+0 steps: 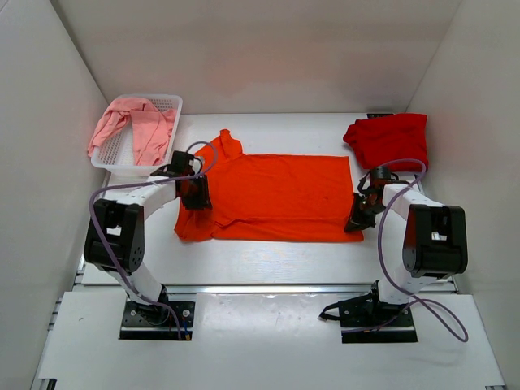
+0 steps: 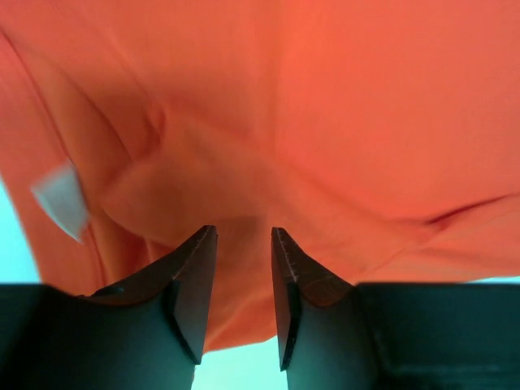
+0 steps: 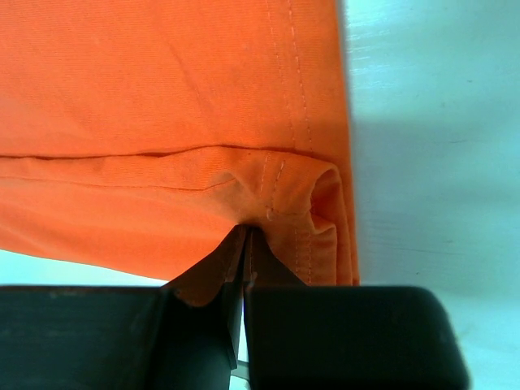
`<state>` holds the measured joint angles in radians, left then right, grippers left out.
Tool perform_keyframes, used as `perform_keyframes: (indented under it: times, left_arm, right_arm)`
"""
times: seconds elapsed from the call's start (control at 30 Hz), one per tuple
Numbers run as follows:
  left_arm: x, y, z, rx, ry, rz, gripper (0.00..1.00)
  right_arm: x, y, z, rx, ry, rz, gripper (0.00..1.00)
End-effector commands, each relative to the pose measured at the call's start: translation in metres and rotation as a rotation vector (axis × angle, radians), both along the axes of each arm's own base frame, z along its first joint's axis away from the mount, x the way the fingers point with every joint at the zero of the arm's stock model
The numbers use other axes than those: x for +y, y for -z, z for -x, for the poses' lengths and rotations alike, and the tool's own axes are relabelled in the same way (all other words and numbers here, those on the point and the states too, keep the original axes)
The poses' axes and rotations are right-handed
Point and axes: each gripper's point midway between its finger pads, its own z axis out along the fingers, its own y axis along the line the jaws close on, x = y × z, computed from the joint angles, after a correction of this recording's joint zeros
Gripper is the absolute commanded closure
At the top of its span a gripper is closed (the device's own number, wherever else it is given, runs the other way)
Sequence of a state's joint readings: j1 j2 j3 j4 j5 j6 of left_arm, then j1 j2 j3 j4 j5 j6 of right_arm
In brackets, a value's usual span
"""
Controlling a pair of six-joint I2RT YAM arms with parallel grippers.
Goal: Fold and stack the t-shirts
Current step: Fold the flattened tshirt in 1/3 of the way
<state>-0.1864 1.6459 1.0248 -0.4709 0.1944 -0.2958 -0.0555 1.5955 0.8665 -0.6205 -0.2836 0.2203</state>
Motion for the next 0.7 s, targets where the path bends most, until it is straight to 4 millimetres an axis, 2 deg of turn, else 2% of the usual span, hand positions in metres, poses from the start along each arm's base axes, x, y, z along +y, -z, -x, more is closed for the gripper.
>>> perform_keyframes:
  times: [0.0,0.23,0.5,0.67]
  left_arm:
    - [0.006,0.015,0.026,0.066,0.037,-0.098,0.56]
    - [0.015,0.02,0.054,0.104,0.076,-0.168,0.57]
    - [0.015,0.032,0.09,0.173,0.142,-0.198,0.6]
    - [0.016,0.027,0.106,0.179,0.175,-0.207,0.62]
  right_arm:
    - [-0.006,0.005,0.009,0.035,-0.044,0.055,1.0]
    - [-0.011,0.0,0.02,0.051,-0.044,0.066,1.0]
    - [-0.012,0.013,0.05,0.124,-0.062,0.046,1.0]
    - [-0.013,0.017,0.067,0.147,-0.068,0.06,1.0]
